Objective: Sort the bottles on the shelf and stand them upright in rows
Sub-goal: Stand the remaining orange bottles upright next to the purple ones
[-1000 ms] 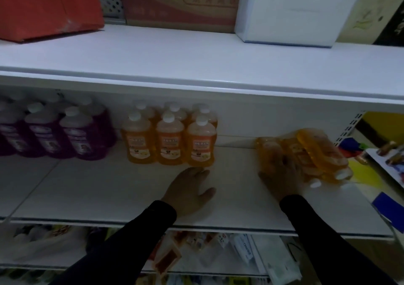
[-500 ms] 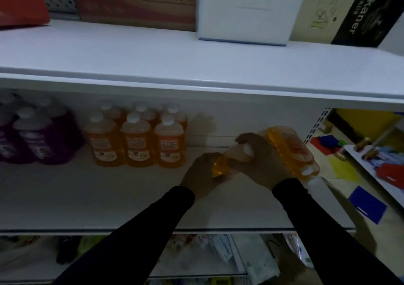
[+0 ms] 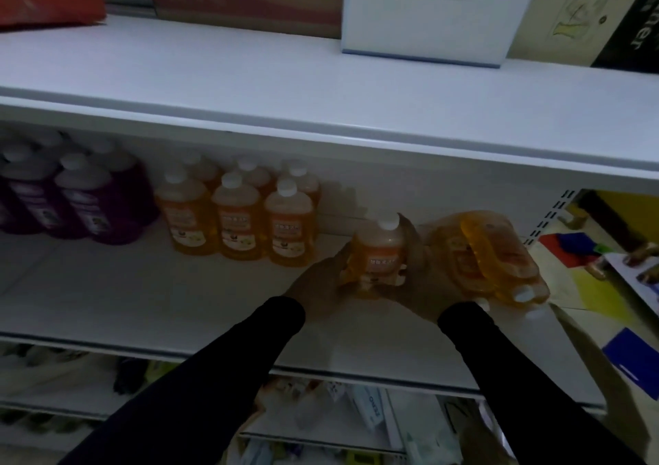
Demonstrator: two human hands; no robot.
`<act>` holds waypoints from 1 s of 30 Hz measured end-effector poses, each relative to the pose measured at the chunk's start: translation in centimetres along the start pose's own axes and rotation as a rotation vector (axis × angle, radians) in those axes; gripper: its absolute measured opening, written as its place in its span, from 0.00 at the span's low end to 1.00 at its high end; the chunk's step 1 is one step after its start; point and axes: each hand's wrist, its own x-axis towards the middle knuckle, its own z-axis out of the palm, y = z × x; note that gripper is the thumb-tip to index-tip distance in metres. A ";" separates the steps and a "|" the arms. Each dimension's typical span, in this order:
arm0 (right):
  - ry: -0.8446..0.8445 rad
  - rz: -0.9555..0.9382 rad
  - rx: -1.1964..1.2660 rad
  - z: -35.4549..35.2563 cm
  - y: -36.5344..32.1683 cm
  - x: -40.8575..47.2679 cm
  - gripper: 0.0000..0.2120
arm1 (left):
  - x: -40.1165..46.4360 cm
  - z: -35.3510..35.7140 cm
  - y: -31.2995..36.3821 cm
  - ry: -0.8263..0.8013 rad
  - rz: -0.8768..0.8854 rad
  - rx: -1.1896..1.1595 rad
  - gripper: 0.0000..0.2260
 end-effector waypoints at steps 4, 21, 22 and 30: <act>0.055 -0.010 0.048 0.7 0.3 0.9 0.54 | -2.7 -0.2 -2.7 0.122 -0.132 0.341 0.32; 0.186 0.008 0.067 5.2 -0.4 8.9 0.51 | -5.7 0.8 -6.7 0.190 -0.239 0.600 0.40; 0.189 0.005 0.064 5.4 -0.5 9.1 0.51 | -5.7 0.8 -6.7 0.191 -0.238 0.597 0.40; 0.191 -0.004 0.057 6.0 -0.8 9.4 0.51 | -5.7 0.8 -6.7 0.220 -0.218 0.587 0.39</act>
